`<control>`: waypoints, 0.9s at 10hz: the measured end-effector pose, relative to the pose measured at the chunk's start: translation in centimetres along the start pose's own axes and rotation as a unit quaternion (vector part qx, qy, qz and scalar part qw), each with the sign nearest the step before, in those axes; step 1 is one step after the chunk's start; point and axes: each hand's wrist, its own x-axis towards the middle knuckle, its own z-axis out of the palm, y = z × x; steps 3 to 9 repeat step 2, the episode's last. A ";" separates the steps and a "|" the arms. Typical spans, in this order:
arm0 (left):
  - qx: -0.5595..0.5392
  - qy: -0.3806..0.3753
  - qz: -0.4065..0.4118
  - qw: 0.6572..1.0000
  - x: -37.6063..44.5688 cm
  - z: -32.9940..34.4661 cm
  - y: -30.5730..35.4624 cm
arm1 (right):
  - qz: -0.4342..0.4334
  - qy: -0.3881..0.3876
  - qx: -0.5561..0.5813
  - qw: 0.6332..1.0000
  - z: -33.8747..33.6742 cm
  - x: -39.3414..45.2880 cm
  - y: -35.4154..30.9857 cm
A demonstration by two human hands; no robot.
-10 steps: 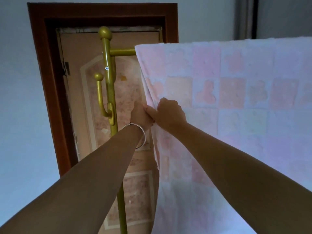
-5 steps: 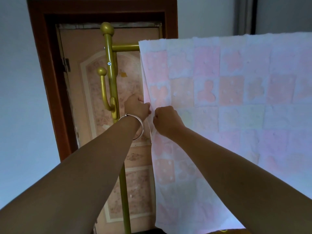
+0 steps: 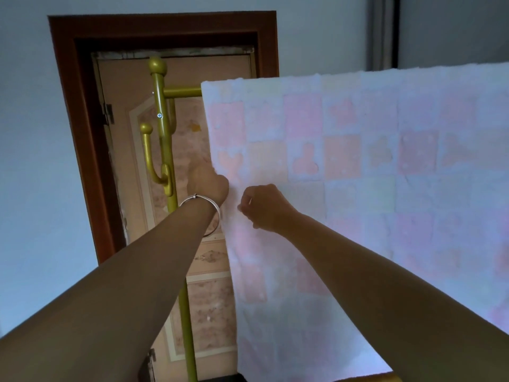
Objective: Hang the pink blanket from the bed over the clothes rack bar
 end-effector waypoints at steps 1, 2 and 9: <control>-0.068 0.005 0.027 0.997 -2.2 1.8 2.3 | 0.026 0.015 0.107 0.994 -4.6 -2.4 2.8; -0.114 -0.028 0.030 0.993 -4.7 3.8 3.9 | 0.014 0.092 0.256 0.962 -10.0 -5.8 5.1; -0.114 -0.028 0.030 0.993 -4.7 3.8 3.9 | 0.014 0.092 0.256 0.962 -10.0 -5.8 5.1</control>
